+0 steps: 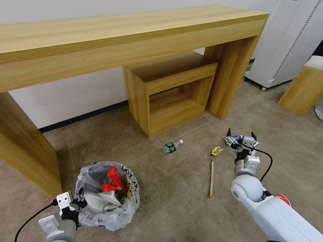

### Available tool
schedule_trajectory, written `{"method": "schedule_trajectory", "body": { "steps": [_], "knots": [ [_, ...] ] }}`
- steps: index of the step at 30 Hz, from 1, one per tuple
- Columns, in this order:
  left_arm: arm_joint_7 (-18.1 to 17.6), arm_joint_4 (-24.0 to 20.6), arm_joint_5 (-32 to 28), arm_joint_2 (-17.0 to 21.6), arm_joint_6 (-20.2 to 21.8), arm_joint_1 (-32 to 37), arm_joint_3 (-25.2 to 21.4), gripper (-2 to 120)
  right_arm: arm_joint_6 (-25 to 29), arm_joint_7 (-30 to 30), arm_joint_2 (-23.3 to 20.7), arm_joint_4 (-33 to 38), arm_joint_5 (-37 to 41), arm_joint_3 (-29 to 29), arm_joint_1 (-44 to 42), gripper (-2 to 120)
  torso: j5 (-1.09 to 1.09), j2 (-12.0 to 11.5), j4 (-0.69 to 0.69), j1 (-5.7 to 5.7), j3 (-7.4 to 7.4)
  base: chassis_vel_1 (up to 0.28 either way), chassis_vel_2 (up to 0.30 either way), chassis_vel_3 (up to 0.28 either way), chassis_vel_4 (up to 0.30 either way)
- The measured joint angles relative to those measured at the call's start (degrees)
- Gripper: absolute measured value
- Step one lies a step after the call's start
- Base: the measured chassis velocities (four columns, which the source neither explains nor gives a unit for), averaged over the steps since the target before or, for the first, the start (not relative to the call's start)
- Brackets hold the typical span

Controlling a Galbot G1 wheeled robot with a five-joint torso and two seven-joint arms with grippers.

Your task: Pick up the trash bin and place the garbage on the floor into it.

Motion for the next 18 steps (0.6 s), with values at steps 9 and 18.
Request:
{"method": "schedule_trajectory", "body": {
  "steps": [9, 18],
  "knots": [
    [0.01, -0.03, 0.03, -0.1, -0.18, 0.1, -0.06, 0, 0.37, -0.22, 0.14, -0.44, -0.34, -0.04, -0.02, 100, 0.0, 0.0, 0.0, 0.0, 0.0, -0.011, -0.008, -0.008, -0.007],
    [0.0, -0.03, 0.24, -0.01, -0.29, 0.07, -0.3, 0, 0.74, -0.44, 0.32, -0.83, -0.48, -0.17, -0.01, 100, 0.0, 0.0, 0.01, 0.0, 0.0, 0.0, 0.0, 0.0, 0.0]
  ]
}}
